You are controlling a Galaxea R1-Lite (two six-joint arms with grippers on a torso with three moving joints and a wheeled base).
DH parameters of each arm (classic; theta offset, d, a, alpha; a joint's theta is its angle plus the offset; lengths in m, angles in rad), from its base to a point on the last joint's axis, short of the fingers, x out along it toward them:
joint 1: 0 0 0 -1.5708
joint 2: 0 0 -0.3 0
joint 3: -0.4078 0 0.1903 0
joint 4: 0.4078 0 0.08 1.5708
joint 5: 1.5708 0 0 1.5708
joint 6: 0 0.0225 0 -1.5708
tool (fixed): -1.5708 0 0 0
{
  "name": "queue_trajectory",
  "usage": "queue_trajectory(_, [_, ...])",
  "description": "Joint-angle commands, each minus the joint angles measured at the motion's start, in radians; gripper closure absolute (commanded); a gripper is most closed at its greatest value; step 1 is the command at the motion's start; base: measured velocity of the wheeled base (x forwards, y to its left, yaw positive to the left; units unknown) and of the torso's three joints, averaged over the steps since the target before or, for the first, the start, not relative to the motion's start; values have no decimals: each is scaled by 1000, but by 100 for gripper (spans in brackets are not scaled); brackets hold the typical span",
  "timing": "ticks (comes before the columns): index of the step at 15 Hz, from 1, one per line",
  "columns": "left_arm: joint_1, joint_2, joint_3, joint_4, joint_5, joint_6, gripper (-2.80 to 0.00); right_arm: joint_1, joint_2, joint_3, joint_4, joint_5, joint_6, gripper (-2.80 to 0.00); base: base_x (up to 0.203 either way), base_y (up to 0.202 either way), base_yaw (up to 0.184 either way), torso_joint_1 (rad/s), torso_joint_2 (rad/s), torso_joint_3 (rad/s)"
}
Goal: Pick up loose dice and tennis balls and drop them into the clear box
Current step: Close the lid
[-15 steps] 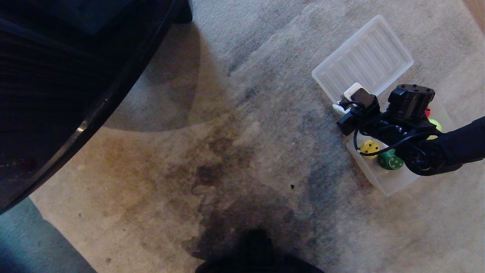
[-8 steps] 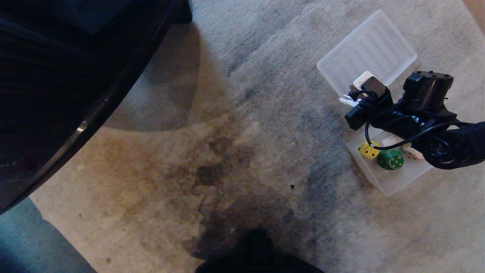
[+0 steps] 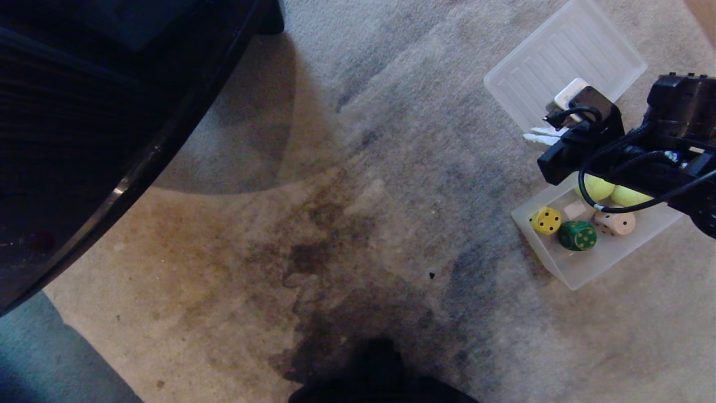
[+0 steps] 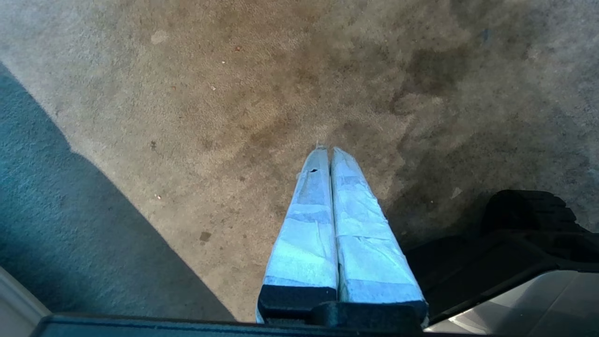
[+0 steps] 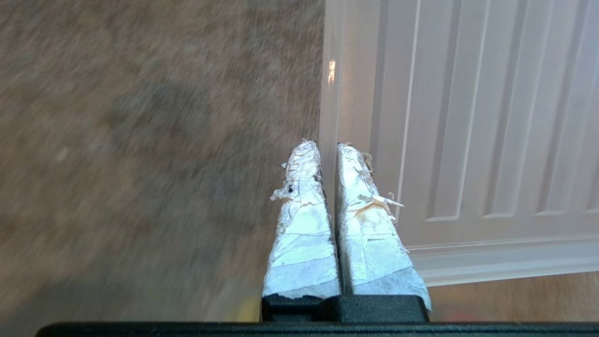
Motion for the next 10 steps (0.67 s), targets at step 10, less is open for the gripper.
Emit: queue_trajectory(10, [0,0,2,1,0,0,0,0,-151,183,83,-226,29,0,0,0,0,0,0,0])
